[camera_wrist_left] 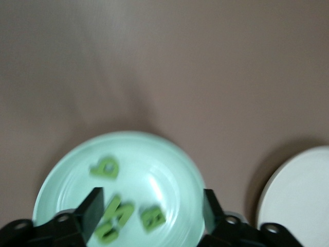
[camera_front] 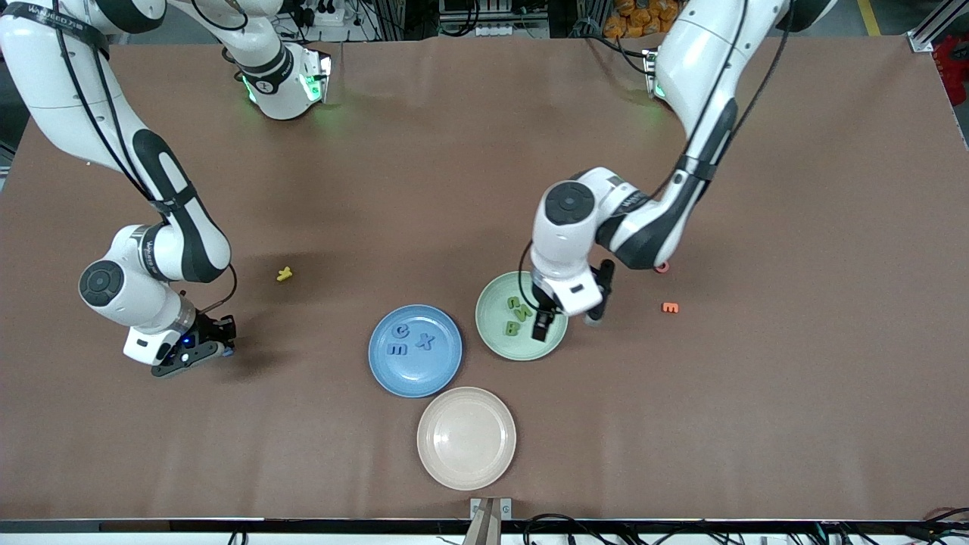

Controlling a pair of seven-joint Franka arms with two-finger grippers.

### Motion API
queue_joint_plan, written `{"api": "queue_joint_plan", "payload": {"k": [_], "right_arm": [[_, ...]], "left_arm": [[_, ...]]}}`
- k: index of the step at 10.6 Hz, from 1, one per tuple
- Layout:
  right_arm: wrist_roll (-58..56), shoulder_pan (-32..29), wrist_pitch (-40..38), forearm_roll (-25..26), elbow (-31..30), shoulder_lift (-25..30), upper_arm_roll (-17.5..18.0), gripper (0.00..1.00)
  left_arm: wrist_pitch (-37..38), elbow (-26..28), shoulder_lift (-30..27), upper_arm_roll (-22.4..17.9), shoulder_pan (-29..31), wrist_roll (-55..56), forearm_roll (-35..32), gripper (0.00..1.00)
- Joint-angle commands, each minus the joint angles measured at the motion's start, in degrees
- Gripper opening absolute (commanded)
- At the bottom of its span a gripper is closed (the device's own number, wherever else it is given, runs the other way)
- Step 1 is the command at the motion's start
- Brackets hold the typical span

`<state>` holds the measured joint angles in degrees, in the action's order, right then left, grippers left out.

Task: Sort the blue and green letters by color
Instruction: 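Carry the blue a onto the blue plate and open the right gripper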

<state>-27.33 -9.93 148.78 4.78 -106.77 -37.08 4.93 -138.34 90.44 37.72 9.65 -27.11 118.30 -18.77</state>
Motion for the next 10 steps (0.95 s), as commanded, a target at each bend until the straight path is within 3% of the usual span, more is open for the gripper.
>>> {"api": "queue_joint_plan", "payload": {"k": [1, 4, 7, 10], "right_arm": [[0.69, -1.06, 0.2, 0.59, -0.72, 0.08, 1.22, 0.0], [14.17, 3.48, -6.45, 0.5, 1.37, 2.53, 1.75, 0.0], [31.15, 11.39, -12.45, 0.23, 5.94, 3.07, 1.84, 0.0], [42.33, 18.43, -14.04, -5.37, 10.25, 2.37, 1.66, 0.0]], "left_arm": [[0.87, 0.35, -1.69, 0.2, 7.48, -2.97, -2.15, 1.0], [0.88, 0.26, -3.44, 1.16, 18.19, -14.54, -1.54, 1.0], [0.88, 0.79, -3.54, 2.31, 22.71, -25.02, 1.53, 1.0], [3.67, 0.88, -3.53, 4.14, 27.79, -32.83, 2.93, 1.0]]}}
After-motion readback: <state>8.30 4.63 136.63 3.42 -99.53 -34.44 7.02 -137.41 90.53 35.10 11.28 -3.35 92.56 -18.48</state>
